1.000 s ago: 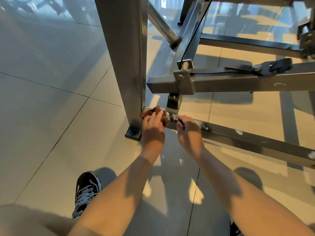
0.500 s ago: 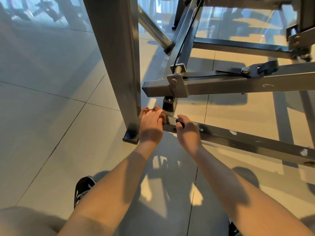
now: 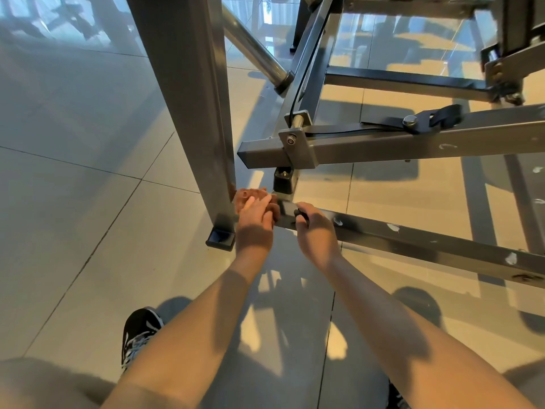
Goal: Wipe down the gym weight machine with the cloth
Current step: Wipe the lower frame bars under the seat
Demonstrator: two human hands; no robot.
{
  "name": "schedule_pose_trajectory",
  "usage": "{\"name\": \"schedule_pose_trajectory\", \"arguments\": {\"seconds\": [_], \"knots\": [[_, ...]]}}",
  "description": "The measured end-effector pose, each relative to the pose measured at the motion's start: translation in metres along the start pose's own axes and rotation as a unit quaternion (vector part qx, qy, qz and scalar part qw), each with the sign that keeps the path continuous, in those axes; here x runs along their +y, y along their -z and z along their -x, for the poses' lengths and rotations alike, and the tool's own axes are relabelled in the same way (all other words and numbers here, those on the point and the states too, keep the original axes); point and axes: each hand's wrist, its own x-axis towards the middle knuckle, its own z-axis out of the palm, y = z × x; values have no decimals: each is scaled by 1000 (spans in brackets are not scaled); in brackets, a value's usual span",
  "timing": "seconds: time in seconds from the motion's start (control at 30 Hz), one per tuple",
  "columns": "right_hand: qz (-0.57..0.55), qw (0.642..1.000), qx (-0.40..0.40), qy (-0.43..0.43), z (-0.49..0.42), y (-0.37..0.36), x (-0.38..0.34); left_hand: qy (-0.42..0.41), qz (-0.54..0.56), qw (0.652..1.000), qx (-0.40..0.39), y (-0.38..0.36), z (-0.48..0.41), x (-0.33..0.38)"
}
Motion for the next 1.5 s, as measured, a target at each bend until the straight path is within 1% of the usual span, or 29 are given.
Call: {"name": "schedule_pose_trajectory", "arguments": {"seconds": [0.1, 0.17, 0.2, 0.23, 0.3, 0.37, 0.43, 0.47, 0.6, 0.67, 0.73, 0.83, 0.87, 1.0, 1.03, 1.13, 1.2, 1.27, 1.3, 1.4, 1.43, 1.5], "knots": [[-56, 998, 8, -9, 1, 5, 0, -57, -106, 990, -74, -17, 10, 23], [-64, 998, 11, -17, 1, 5, 1, -124, -150, 978, -74, -10, 9, 23], [-55, 998, 10, -15, 1, 4, 2, -152, -152, 975, -64, -3, 6, 17], [-44, 999, 8, -15, -1, 2, 3, -156, -138, 977, -50, 5, 2, 10], [-21, 1000, 2, -15, -2, 2, 4, -93, -79, 992, -25, 22, -8, -7], [-13, 1000, -9, -21, -2, 2, 3, -38, -18, 999, 0, 27, -12, -18], [-11, 1000, -15, -18, -1, 2, 4, -7, -9, 1000, 16, 18, -10, -10], [-11, 1000, -18, -19, -1, 3, 4, 1, -12, 1000, 11, 11, -9, -2], [-44, 999, -7, -14, 0, 5, 3, -38, -84, 992, -82, -15, 9, 29], [-51, 999, 4, -13, 1, 6, 2, -56, -90, 990, -95, -11, 8, 25], [-45, 999, 2, -10, 0, 3, 3, -97, -106, 987, -74, 2, 1, 10], [-34, 999, -2, -17, 0, 2, 5, -47, -39, 998, -17, 26, -14, -14], [-33, 999, -8, -16, 0, 4, 6, -39, -24, 999, -9, 28, -16, -17], [-34, 999, -5, 2, 3, 6, 7, -17, -23, 1000, 2, 18, -14, -4], [-33, 999, 2, 1, 4, 5, 7, -25, -25, 999, -6, 14, -13, 3], [-40, 999, 3, 5, 3, 4, 4, -96, -99, 986, -92, -1, -12, 28], [-42, 999, 3, 3, 3, 4, 2, -121, -114, 980, -112, -3, -5, 32], [-36, 999, 7, -3, 2, 2, 2, -140, -115, 978, -98, 7, 1, 18], [-35, 999, 9, -7, 3, 0, 2, -144, -119, 979, -78, 13, 3, 4], [-34, 999, 11, -18, 6, -3, 2, -100, -105, 989, -1, 34, 2, -32], [-31, 999, 8, -18, 6, -4, 4, -93, -96, 991, 11, 37, 2, -37], [-23, 1000, 3, -4, 6, -3, 8, -31, -50, 998, 12, 29, 4, -28]]}}
